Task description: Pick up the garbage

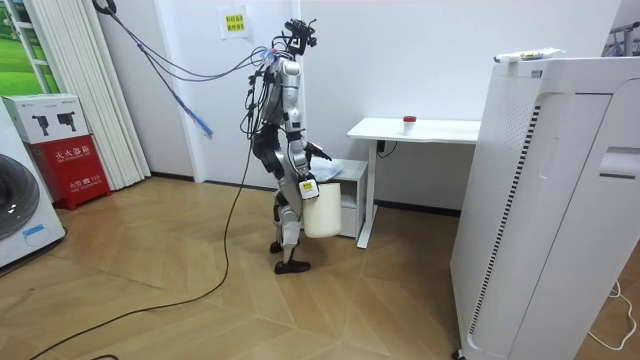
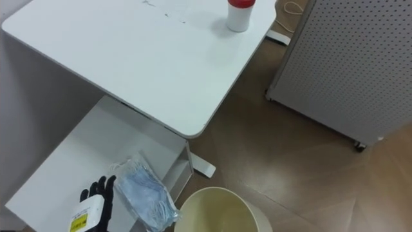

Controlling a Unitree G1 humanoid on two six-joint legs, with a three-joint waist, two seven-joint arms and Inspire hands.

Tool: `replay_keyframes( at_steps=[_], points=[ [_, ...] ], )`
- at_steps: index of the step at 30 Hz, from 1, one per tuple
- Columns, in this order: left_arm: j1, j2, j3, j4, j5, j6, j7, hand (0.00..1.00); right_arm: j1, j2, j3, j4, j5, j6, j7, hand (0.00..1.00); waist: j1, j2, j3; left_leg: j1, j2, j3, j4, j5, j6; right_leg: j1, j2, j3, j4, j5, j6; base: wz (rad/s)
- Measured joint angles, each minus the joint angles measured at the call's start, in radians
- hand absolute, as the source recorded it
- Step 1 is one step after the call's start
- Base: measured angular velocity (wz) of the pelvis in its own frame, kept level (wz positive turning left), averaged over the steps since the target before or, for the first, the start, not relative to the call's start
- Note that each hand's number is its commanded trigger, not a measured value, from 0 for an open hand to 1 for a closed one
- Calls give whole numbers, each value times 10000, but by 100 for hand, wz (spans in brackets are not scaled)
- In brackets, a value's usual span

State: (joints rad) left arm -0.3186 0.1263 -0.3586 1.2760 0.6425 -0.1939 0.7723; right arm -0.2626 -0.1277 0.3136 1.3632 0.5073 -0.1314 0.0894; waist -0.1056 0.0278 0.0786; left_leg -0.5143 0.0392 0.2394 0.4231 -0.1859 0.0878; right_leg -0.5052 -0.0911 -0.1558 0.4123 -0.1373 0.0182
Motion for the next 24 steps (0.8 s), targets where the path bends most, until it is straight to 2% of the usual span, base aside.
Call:
replay_keyframes(
  at_steps=[7,13,20,24],
  points=[
    [-253,-29,-457,-8,113,51,3,0,-37,-2,177,-1,125,-2,-12,100,-77,-2,1,28,-15,23,-93,40,-21,-45,-118,-204,6,1,-10,0],
    [-377,-43,-670,-13,656,146,1,0,-37,-2,562,-28,863,-3,-139,100,-227,-3,6,-12,-27,102,-127,39,-20,-158,-80,-89,34,1,-10,-3],
    [-565,-147,-726,-34,1262,263,35,0,-98,-29,561,-56,1549,-17,-125,100,-333,36,27,-563,21,183,92,33,-10,-762,-13,101,253,0,-32,-4],
    [-706,-157,-1183,-30,1377,361,34,0,-229,-31,570,-127,1556,-26,-81,100,-380,76,52,-860,29,208,262,24,0,-1142,-28,184,568,-37,-71,-1]
  ],
)
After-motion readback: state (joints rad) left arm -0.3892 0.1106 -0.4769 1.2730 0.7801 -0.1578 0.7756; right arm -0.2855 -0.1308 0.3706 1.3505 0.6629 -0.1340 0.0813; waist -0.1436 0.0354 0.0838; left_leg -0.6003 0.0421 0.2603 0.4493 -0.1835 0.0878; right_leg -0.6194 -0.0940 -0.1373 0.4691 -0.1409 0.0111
